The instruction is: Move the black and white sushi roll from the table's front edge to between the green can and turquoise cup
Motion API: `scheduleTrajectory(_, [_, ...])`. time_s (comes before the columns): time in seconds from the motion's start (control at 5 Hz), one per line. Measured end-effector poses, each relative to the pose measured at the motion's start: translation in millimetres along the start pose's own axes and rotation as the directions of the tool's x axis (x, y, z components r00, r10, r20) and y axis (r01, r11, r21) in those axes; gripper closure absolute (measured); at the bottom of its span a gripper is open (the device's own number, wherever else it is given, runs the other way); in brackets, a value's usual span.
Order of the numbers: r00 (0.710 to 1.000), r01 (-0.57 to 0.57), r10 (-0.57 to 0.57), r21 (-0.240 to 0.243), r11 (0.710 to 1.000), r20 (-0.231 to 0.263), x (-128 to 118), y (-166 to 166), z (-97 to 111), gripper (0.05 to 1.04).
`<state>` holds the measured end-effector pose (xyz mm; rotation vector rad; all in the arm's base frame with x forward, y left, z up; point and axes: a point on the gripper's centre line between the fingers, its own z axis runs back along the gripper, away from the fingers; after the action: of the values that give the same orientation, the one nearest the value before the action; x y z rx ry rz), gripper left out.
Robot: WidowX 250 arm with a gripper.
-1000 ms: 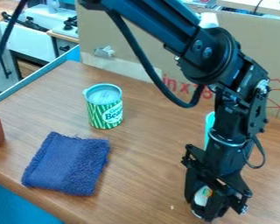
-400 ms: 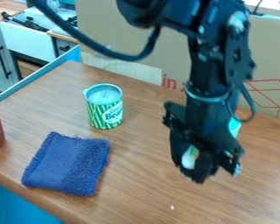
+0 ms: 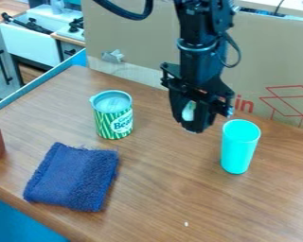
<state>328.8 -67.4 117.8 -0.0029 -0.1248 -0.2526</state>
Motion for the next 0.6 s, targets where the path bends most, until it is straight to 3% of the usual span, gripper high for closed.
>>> scheduleTrajectory(0.2, [0.999,-0.032,0.032,0.005,0.999,-0.027,18,19,-16,0.552])
scheduleTrajectory(0.6, [0.986,-0.098,0.102,0.036,0.995,-0.128,49,61,-53,0.552])
